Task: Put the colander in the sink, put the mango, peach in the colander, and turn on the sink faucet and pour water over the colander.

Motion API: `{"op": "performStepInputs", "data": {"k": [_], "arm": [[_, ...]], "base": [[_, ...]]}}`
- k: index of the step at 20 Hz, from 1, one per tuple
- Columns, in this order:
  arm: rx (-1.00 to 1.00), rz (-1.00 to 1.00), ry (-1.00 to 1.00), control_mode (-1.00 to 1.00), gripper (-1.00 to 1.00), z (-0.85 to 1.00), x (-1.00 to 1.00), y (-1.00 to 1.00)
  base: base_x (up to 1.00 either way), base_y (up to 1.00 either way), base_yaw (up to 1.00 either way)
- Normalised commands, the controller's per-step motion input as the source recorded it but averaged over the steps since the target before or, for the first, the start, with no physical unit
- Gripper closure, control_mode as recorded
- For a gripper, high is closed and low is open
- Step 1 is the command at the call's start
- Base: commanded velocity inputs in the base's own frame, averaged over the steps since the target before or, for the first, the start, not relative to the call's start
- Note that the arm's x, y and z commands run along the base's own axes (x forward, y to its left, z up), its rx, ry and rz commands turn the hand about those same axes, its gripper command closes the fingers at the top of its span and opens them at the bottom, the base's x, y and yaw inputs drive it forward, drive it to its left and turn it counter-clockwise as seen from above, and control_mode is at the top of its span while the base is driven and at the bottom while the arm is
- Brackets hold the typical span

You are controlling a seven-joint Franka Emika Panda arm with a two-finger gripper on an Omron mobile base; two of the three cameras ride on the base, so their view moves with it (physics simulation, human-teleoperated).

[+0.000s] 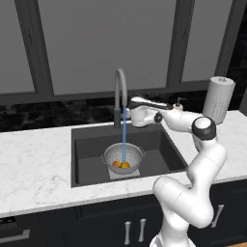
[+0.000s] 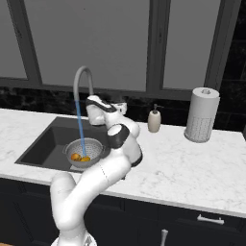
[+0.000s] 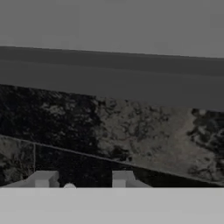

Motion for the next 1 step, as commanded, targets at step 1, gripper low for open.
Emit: {"op": "performStepInputs", "data": {"k": [1], "arm": [[-0.03, -0.14, 0.09, -1.0, 1.0, 0.0, -0.04, -0.14]], "base": [[0.0, 0.0, 0.0]]}}
